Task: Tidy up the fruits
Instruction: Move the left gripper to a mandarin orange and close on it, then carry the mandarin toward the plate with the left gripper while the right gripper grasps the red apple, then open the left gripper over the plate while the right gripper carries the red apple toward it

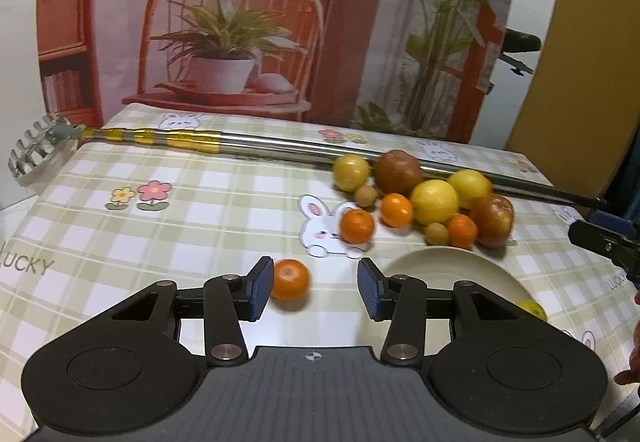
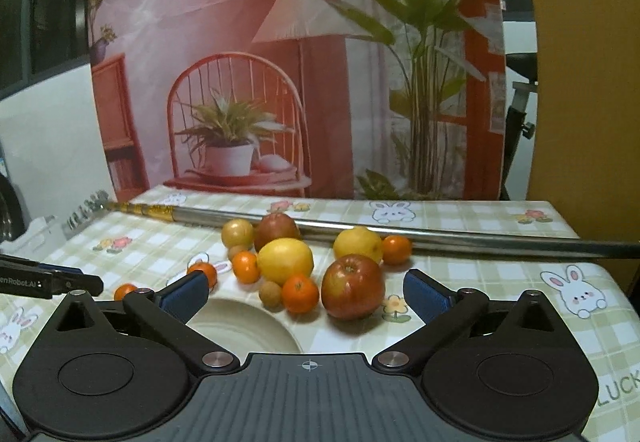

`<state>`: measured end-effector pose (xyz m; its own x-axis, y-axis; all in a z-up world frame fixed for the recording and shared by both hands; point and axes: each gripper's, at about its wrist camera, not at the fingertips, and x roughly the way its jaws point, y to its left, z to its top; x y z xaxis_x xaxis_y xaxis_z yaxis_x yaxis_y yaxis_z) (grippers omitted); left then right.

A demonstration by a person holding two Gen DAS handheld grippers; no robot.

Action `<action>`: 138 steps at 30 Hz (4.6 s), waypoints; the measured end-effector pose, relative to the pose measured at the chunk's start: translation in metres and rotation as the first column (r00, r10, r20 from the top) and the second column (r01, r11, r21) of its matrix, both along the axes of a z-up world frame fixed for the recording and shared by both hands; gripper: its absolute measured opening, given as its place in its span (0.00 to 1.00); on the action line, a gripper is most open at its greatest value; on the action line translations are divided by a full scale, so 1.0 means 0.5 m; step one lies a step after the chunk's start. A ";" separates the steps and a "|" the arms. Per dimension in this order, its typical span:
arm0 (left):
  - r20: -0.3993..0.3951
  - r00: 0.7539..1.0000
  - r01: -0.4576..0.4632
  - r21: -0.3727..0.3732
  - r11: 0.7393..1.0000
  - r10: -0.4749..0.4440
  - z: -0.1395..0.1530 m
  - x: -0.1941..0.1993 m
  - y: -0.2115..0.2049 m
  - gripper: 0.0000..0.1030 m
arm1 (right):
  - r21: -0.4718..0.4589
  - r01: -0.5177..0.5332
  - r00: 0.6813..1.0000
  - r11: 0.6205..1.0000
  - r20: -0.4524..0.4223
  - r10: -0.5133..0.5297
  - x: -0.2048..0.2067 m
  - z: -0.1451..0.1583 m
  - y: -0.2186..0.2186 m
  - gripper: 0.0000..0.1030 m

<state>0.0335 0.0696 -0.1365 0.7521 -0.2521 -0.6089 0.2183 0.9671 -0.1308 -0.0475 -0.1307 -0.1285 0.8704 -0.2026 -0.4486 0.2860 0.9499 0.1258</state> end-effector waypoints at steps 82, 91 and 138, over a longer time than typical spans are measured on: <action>-0.042 0.997 0.069 -0.003 0.998 -0.069 -0.046 0.082 -0.072 0.36 | 0.140 0.084 0.978 0.987 -0.201 -0.055 0.216 -0.138 -0.149 0.67; -0.059 0.995 0.080 -0.016 0.997 -0.081 -0.050 0.074 -0.071 0.36 | 0.200 0.105 0.976 0.974 -0.210 -0.062 0.212 -0.148 -0.158 0.58; -0.131 0.991 0.009 0.050 0.999 -0.002 -0.047 0.056 -0.062 0.88 | 0.193 -0.110 0.955 0.975 -0.253 0.158 0.146 -0.098 0.035 0.58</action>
<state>0.0615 0.0385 -0.1598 0.6635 -0.2224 -0.7144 0.2076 0.9720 -0.1099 0.0257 -0.1131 -0.1777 0.7290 0.0100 -0.6845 0.2034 0.9516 0.2305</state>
